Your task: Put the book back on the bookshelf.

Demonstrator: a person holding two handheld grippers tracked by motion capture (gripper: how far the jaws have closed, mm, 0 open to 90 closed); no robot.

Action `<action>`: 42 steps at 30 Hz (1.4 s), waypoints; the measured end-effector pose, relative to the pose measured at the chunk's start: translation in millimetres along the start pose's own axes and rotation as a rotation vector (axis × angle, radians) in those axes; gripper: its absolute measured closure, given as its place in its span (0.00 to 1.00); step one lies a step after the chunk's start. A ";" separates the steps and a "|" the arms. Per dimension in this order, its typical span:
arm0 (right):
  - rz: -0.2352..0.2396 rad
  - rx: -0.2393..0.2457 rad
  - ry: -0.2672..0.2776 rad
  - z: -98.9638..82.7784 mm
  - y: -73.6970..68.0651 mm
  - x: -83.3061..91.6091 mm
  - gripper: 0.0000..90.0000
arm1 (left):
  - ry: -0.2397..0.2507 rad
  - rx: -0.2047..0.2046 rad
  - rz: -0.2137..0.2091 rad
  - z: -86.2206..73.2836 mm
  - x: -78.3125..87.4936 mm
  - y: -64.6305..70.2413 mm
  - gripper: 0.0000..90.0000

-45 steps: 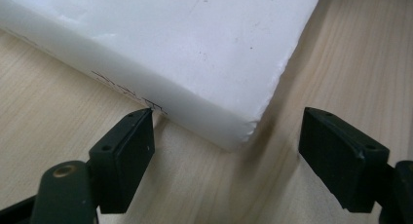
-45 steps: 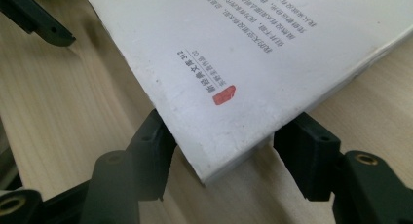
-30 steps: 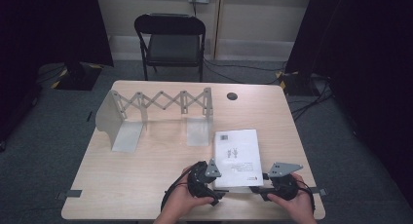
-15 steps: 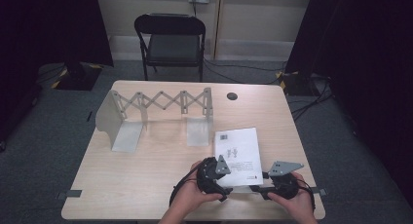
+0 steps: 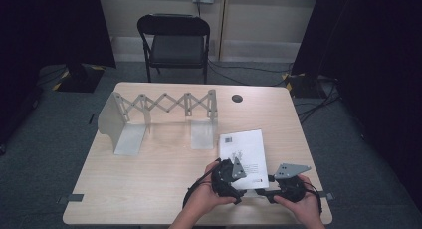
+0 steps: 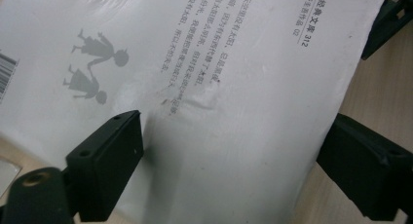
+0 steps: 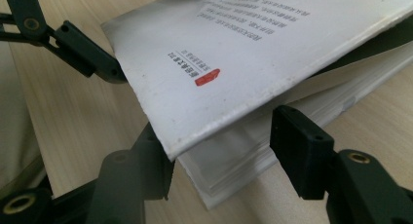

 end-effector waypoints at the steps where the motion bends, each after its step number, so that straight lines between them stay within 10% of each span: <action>1: 0.000 0.001 -0.001 0.1 0.0 0.0 0.50 | 0.001 0.000 0.006 0.7 -0.8 0.2 0.09; 16: 0.007 0.001 -0.020 0.3 0.4 -0.6 0.50 | 0.029 -0.057 0.105 3.3 -16.7 6.2 0.02; 42: -0.009 0.018 -0.058 -17.2 9.4 3.1 0.39 | -0.008 -0.120 0.103 5.7 -9.2 9.9 0.17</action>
Point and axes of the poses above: each handheld gripper's, and its own axes: x roughly backward along the jaws, z roughly out of its top, y roughly to its right, the point moved 2 cm from there along -x, roughly forward along the jaws, and after that the axes turned 10 degrees about x, right-handed, at the moved point
